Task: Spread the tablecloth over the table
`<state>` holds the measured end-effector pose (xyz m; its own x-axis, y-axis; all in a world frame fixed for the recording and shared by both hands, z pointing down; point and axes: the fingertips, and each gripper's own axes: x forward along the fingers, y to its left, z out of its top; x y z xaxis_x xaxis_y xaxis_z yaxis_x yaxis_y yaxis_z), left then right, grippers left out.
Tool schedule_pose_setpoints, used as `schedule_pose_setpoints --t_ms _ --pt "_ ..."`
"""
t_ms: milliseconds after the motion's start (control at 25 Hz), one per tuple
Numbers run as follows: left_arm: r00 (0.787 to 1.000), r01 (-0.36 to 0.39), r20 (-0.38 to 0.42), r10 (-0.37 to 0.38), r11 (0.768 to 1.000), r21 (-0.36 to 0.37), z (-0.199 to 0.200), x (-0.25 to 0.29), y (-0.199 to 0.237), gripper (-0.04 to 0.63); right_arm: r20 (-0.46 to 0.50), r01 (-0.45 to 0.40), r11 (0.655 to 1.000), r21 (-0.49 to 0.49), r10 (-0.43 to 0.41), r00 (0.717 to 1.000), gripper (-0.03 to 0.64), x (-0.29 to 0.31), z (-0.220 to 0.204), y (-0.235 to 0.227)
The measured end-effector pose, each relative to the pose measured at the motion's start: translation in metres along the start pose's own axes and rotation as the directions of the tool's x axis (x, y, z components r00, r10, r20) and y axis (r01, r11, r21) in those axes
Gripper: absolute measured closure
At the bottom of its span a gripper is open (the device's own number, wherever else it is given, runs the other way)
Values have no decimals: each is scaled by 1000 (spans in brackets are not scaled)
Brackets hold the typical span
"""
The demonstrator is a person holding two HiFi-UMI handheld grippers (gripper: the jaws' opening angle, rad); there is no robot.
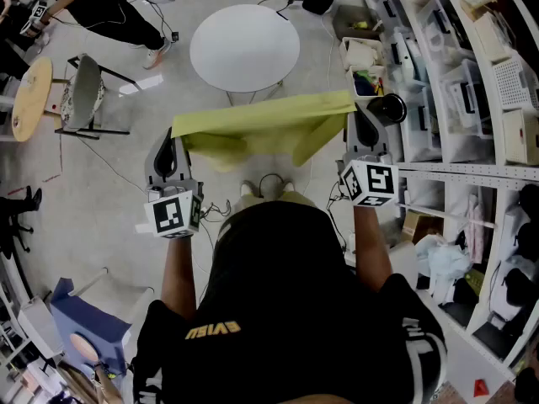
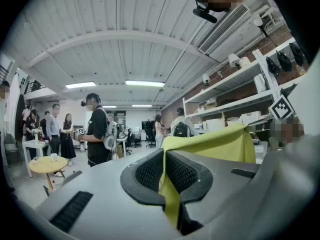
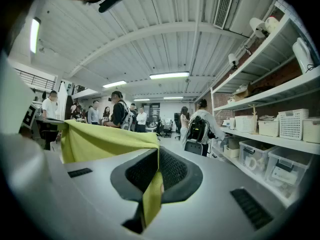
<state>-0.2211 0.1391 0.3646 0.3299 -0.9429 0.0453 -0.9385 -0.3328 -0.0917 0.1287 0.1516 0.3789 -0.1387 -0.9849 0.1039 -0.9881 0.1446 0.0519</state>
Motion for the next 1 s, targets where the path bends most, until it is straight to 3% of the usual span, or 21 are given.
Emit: schedule_pose_setpoints --t_ms 280,760,1000 --pt "1000 5 -4 -5 1000 1 1 8 -10 574 6 2 999 44 -2 1000 609 3 -2 -13" --pt "1000 -18 -17 18 1000 3 -1 19 -25 574 -10 -14 999 37 14 1000 609 9 -9 -31" --pt "999 -44 -12 43 998 -43 1 22 -36 574 -5 -26 999 32 26 1000 607 11 -11 -44"
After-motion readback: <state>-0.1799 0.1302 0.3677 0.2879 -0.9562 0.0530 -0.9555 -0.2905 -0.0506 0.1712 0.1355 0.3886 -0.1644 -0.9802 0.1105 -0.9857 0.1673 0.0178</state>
